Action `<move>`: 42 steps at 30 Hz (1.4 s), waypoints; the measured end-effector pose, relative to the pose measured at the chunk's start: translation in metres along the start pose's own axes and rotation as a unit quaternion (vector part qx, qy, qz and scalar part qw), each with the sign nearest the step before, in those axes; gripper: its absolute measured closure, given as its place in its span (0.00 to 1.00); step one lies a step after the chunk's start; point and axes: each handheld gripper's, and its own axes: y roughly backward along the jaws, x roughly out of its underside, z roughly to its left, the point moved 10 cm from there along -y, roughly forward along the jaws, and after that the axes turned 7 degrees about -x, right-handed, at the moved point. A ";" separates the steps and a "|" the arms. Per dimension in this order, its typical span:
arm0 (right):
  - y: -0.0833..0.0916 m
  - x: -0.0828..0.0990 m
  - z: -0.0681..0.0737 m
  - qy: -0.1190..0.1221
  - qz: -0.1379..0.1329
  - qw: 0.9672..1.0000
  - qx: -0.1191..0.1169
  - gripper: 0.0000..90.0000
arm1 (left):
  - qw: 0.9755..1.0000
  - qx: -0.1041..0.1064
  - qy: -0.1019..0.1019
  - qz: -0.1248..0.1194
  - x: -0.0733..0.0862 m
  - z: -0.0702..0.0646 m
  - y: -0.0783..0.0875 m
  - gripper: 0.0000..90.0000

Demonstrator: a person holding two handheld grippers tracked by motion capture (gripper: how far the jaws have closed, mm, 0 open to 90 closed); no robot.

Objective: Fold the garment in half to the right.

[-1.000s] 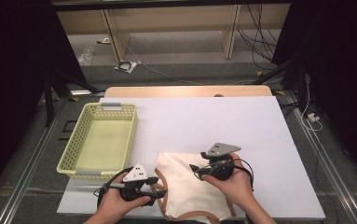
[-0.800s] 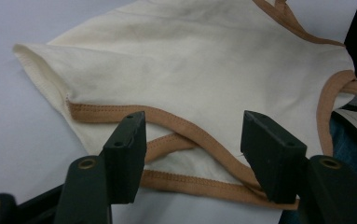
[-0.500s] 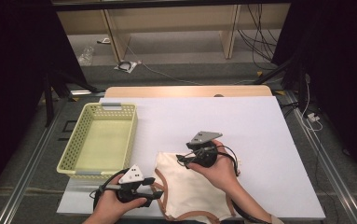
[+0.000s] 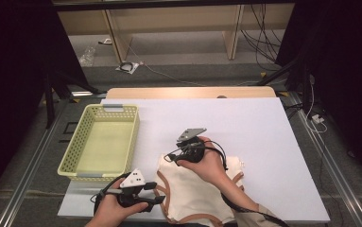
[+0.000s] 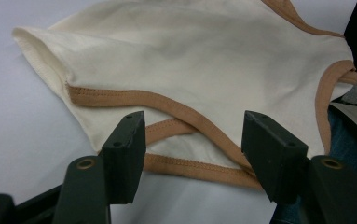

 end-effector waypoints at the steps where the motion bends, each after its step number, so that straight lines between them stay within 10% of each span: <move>1: -0.003 0.000 0.000 0.001 0.004 1.000 -0.001 0.51 | 1.000 0.000 0.000 0.000 0.000 0.000 0.000 0.44; 24: -0.054 0.003 -0.007 0.022 0.067 0.997 -0.011 0.70 | 1.000 0.004 0.001 0.003 0.002 0.000 -0.002 0.44; 42: -0.068 0.005 0.002 0.038 0.092 0.994 -0.037 0.63 | 1.000 0.005 0.000 0.005 0.003 -0.001 -0.003 0.44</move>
